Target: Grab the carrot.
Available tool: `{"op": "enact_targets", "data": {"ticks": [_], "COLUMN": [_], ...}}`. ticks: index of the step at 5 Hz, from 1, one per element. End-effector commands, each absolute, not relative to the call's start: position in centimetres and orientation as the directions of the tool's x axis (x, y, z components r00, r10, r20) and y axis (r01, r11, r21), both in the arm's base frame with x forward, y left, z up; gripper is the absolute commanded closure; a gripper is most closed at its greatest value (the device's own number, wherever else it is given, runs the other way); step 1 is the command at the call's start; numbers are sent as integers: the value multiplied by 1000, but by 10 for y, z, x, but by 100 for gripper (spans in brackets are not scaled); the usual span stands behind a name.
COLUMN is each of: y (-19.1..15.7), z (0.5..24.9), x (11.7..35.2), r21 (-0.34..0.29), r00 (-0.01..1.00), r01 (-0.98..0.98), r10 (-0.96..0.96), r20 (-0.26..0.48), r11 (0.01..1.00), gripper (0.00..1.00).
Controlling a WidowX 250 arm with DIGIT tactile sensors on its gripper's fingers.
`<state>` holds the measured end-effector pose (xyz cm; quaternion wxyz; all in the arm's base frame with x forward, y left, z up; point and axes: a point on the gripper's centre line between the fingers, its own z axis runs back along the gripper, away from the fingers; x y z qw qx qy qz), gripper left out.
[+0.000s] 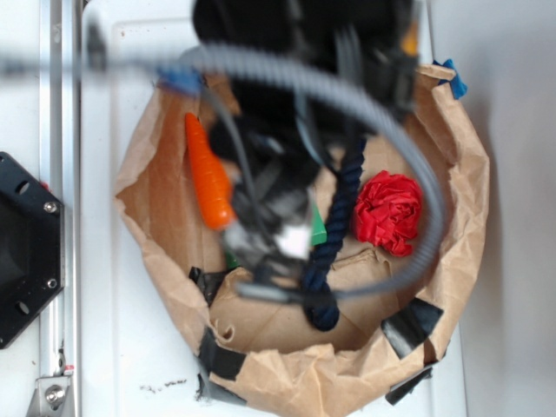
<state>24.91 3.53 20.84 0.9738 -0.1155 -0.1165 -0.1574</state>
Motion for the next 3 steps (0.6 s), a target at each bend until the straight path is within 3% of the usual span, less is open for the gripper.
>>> {"op": "enact_targets", "data": {"ticks": [1,2,3], "y": [19,16,19], "z": [202,181,156], "x": [224,227,228], "r21": [-126,-114,-113], "r00": [817,837,837], "r01": [559,543,546], "r10": [-519,-527,-539], "r20": [251,145,88], "r11": [820,832,830], "gripper": [0,0,0]}}
